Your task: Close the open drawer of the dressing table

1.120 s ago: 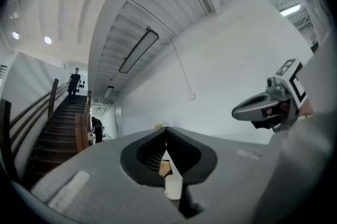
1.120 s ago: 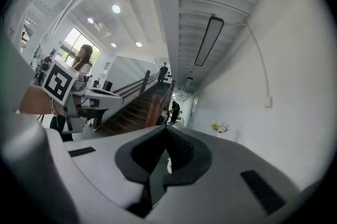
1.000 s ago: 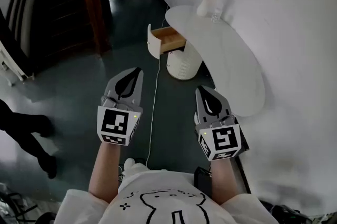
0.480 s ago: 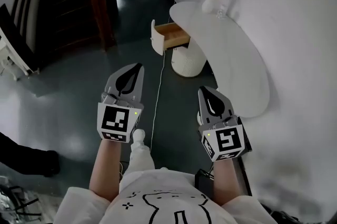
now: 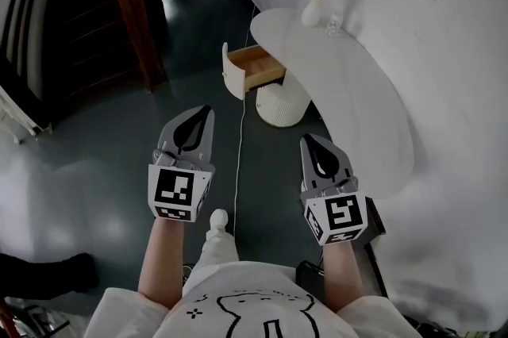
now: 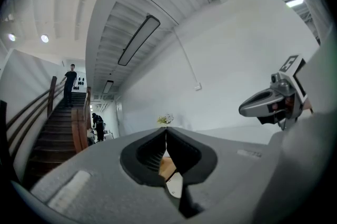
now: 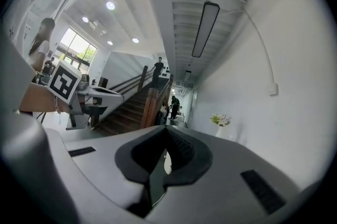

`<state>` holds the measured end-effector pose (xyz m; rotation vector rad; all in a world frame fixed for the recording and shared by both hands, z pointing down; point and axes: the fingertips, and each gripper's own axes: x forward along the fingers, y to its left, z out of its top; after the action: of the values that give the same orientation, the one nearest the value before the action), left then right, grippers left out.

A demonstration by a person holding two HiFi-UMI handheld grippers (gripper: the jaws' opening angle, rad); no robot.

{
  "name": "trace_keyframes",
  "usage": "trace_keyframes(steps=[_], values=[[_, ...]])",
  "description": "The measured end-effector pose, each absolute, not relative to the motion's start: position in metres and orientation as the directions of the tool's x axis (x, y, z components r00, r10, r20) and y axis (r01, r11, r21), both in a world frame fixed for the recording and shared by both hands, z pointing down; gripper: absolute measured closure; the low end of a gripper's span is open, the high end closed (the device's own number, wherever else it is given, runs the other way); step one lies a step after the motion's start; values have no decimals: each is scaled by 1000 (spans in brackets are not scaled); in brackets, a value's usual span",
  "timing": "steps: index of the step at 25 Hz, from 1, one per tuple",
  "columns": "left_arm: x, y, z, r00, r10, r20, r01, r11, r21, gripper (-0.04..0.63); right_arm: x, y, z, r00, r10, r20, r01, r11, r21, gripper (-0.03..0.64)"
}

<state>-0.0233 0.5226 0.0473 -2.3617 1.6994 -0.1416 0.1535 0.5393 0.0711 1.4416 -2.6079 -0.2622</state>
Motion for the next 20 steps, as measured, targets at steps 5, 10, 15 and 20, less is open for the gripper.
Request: trace_keyframes(steps=[5,10,15,20], values=[[-48,459,56,339,-940,-45,-923,-323,-210,578,130,480,78,-511,-857,67,-829,512,224,618],[-77,393,59,359,-933,-35,-919,-346,-190,578,102,420,77,-487,-870,75,-843,491,220,618],[-107,334,68,382,-924,-24,-912,-373,-171,578,77,364,81,-446,-892,78,-867,451,213,618],[-125,294,71,414,-910,-20,-898,-405,-173,578,53,328,84,-429,-899,85,-874,438,210,618]])
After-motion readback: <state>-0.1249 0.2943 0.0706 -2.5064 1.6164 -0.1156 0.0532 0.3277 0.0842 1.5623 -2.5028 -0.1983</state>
